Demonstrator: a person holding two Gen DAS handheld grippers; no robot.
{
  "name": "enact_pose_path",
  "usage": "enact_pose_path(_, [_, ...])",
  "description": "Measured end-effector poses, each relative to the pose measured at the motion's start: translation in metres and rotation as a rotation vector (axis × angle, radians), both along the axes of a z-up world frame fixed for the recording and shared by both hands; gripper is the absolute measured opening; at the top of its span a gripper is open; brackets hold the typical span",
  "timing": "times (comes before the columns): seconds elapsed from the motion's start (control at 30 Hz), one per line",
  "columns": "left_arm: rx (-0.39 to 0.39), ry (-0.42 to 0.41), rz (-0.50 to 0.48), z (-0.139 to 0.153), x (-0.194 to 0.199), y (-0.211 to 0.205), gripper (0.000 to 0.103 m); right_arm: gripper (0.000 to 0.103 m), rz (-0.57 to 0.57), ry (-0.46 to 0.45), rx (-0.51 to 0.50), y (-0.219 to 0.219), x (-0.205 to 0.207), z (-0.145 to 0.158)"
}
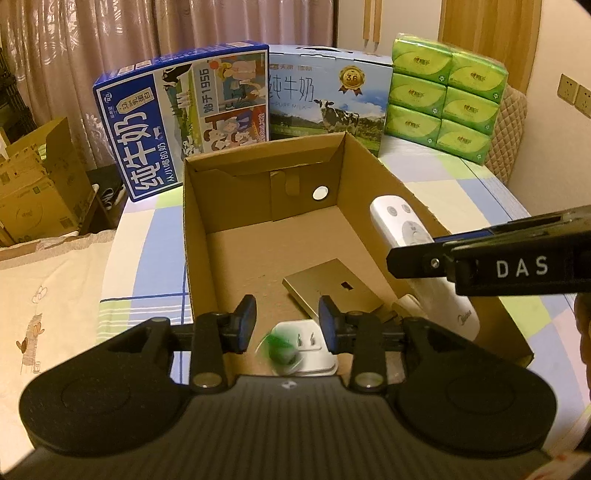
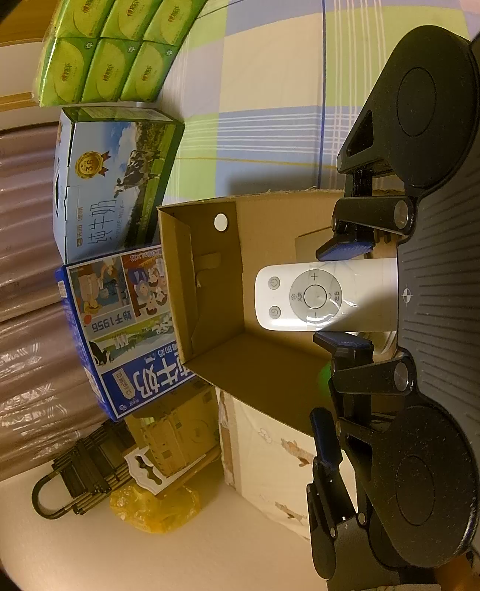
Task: Organize rigid objects
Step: 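Open the left tool to drop the bottle while the right tool releases the remote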
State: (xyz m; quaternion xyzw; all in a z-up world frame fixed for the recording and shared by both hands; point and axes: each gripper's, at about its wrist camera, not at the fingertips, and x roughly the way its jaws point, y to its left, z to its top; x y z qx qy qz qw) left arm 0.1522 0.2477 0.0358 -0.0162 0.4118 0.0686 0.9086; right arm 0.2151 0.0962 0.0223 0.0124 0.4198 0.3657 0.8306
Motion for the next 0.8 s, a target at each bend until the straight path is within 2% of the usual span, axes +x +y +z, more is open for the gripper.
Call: enact_pose_path(0.8, [0.014, -0.015, 0.016, 0.0093, -0.0101, 0.004, 0.033, 0.037, 0.0, 0.008, 0.005, 0.0003, -0.0031, 0.001])
